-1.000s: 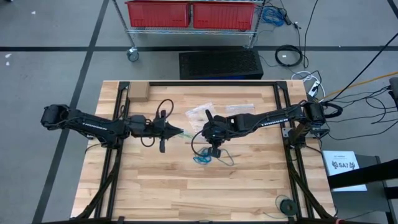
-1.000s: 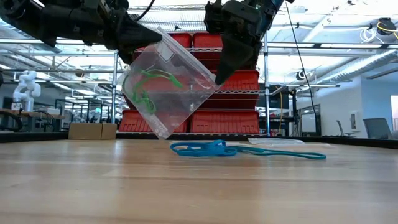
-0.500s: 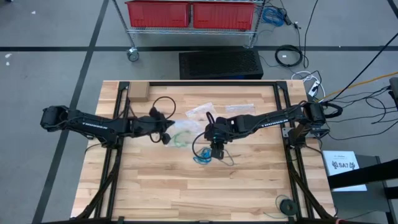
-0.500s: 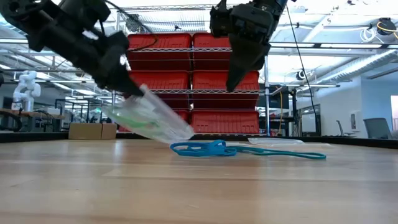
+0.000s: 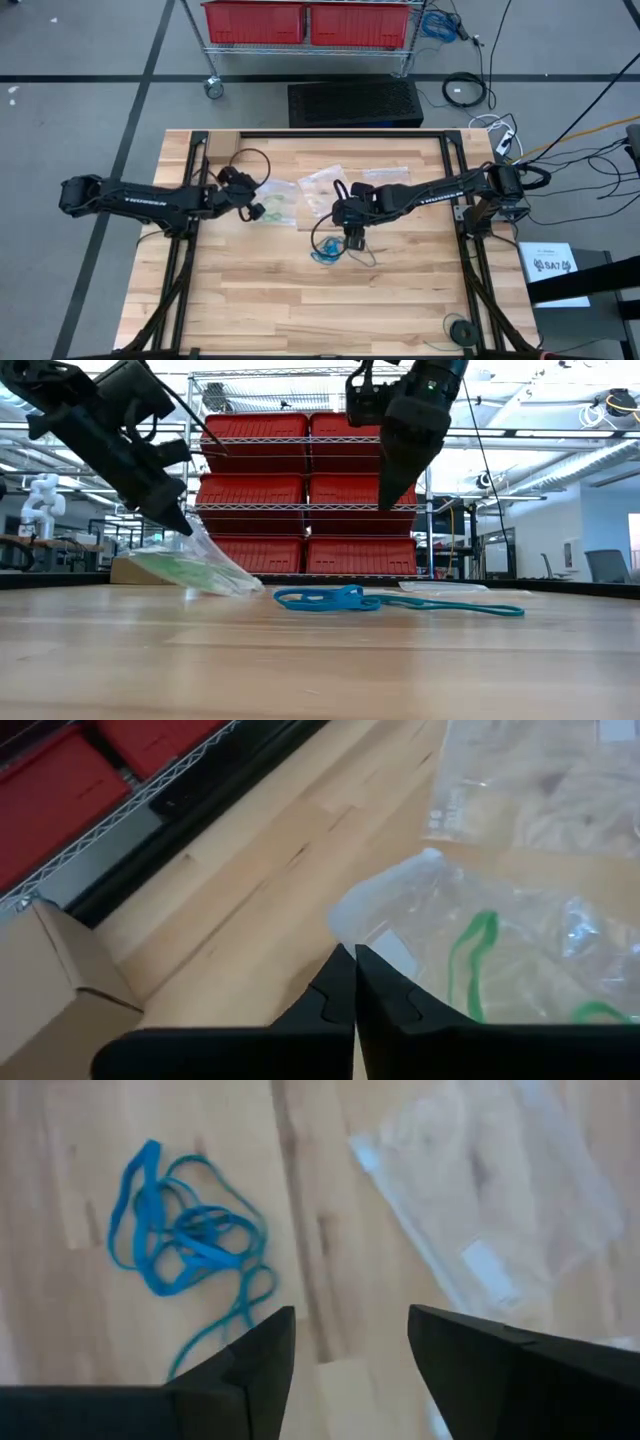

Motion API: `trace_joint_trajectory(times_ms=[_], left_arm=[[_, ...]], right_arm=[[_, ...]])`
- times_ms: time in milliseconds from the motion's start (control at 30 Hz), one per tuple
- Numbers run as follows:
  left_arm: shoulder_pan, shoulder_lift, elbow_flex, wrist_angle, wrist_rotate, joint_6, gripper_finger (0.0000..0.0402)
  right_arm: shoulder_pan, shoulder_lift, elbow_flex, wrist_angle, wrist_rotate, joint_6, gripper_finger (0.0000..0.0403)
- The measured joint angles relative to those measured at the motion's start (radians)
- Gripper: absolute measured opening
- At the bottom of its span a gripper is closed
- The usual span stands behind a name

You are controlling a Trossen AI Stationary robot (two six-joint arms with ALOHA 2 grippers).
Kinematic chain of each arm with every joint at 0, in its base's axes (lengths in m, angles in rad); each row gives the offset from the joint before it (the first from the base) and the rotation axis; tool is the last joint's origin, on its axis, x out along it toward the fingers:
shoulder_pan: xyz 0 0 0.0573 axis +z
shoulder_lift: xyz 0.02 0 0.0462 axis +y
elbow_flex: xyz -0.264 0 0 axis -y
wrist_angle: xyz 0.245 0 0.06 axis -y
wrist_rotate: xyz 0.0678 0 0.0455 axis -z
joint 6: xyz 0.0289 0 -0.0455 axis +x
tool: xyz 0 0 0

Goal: Sort rubber bands
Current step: Close the left transparent zip bag, then open the center transparent zip bag

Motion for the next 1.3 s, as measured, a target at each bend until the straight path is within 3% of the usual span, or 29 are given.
trace_joint_trajectory(times_ms=[233,433,533,667,767,1000,1167,1300], left_arm=[[0.000,-0.034,0.000,-0.007,-0.005,0.093,0.0072],[0.001,-0.065,0.004,-0.046,-0.113,0.129,0.0140],[0.002,-0.080,0.017,-0.037,-0.038,0.091,0.0150],[-0.003,-0.077,0.018,0.073,0.299,0.074,0.0129],[-0.019,-0.025,0.019,0.168,0.430,0.083,0.0094],[-0.037,0.109,0.019,0.274,0.473,0.105,0.0010],[-0.040,0.124,0.019,0.347,0.480,0.131,0.0012],[-0.040,0.113,0.019,0.406,0.481,0.182,0.0014]], right_arm=[[-0.031,0.000,-0.137,0.289,0.026,-0.171,0.0187],[-0.081,0.000,-0.279,0.483,0.032,-0.218,0.0187],[-0.105,0.000,-0.319,0.538,0.032,-0.256,0.0187],[-0.129,0.006,-0.341,0.599,0.031,-0.332,0.0173],[-0.132,0.039,-0.343,0.644,0.030,-0.411,0.0160],[-0.131,0.152,-0.343,0.740,0.039,-0.543,0.0146],[-0.132,0.186,-0.342,0.808,0.104,-0.549,0.0139],[-0.142,0.200,-0.342,0.829,0.099,-0.545,0.0089]])
